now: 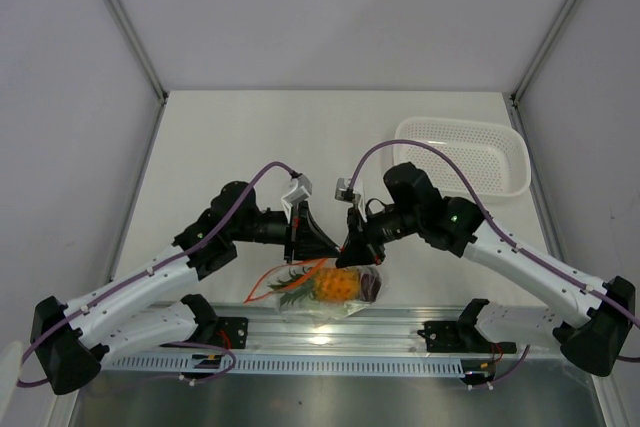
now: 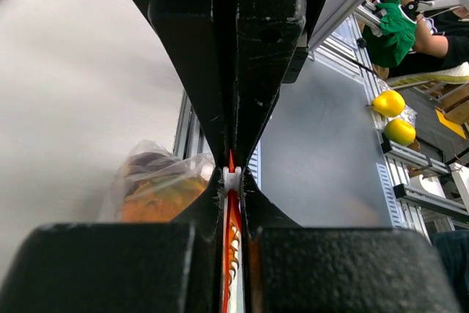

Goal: Place the food in the zip-top bag and seal the zipper
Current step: Zip the zipper food storage bag at the center of the board.

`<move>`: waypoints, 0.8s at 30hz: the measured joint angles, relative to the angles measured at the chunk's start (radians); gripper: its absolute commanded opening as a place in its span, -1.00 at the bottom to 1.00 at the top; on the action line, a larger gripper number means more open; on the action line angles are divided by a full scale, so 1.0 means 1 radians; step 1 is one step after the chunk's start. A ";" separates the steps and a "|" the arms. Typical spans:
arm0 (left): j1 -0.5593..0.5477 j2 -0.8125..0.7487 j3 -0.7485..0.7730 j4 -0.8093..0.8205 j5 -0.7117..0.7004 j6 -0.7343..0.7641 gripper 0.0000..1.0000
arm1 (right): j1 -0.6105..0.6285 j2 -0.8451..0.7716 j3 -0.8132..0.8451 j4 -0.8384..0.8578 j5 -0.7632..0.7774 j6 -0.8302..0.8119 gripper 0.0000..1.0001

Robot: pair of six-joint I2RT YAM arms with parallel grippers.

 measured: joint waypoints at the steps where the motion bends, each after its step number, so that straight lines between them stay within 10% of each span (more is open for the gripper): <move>1: 0.000 0.000 0.000 0.000 0.000 0.000 -0.99 | 0.000 0.000 0.001 0.000 0.000 0.000 -1.00; 24: 0.007 -0.047 0.006 -0.108 -0.096 0.023 -0.99 | -0.076 -0.197 -0.198 0.275 0.207 0.333 -1.00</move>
